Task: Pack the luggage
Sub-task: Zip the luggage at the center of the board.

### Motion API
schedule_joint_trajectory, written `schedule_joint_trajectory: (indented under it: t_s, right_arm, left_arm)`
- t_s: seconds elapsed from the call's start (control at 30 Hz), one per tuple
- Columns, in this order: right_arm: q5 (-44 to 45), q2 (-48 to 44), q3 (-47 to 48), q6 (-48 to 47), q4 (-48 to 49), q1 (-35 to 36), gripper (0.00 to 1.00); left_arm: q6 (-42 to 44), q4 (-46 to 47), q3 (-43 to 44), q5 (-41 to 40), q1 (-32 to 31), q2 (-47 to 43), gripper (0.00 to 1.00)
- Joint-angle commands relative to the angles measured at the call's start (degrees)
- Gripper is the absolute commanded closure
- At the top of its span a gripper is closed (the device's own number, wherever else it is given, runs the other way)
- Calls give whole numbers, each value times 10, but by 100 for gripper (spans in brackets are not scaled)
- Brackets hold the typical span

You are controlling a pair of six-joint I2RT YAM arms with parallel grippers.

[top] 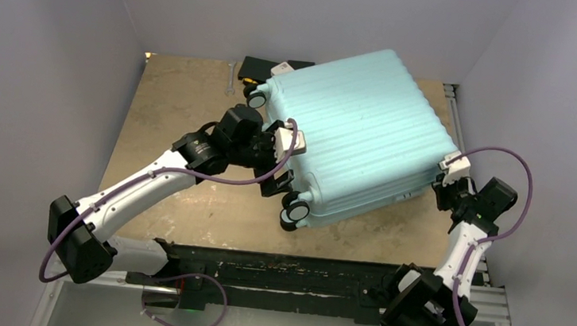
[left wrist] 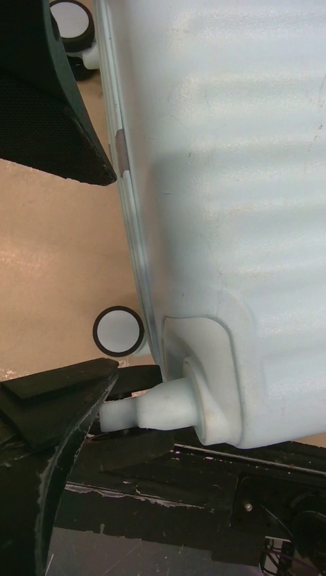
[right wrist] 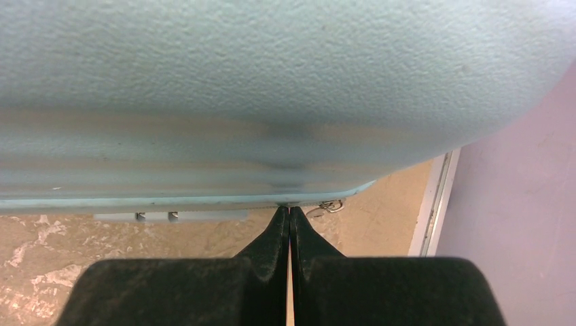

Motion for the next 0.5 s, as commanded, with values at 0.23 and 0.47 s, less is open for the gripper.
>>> schedule_joint_trajectory:
  t_s: [0.23,0.47]
  right_arm:
    - [63,-40,-12,55,73,-6,100]
    - [109,-76,-30,91,118,-8,100]
  left_arm:
    - [-33,101,-22,37,-15,-10,1]
    - [-45,118,-28,15,-32,4,1]
